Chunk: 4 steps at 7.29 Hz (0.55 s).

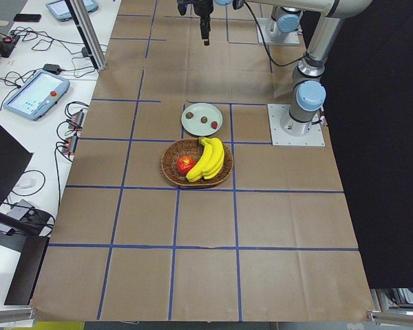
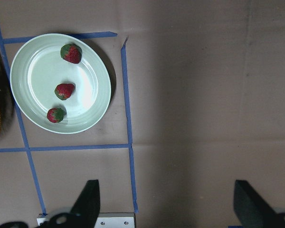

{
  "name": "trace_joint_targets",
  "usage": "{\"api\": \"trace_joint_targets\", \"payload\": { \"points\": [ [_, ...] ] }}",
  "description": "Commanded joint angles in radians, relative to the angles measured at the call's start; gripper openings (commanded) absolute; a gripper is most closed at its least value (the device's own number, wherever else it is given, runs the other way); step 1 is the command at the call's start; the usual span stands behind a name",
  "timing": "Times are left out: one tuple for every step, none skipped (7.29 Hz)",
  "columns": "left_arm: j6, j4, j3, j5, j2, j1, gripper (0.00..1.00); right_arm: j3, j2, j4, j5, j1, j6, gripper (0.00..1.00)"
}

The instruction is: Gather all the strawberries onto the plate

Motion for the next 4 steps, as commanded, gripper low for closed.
{"api": "trace_joint_targets", "payload": {
  "points": [
    [0.000, 0.020, -0.002, 0.000, -0.002, 0.000, 0.99, 0.001, 0.000, -0.003, 0.000, 0.001, 0.000, 1.00],
    [0.000, 0.020, -0.003, -0.001, 0.005, 0.000, 0.99, 0.001, 0.000, -0.005, 0.003, 0.001, 0.000, 1.00],
    [0.000, 0.020, -0.005, -0.001, 0.009, 0.000, 0.99, 0.003, -0.001, -0.005, 0.003, 0.001, 0.000, 1.00],
    [-0.020, 0.020, -0.006, -0.001, 0.013, 0.000, 0.99, 0.001, -0.002, -0.003, 0.002, 0.001, 0.000, 1.00]
  ]
}}
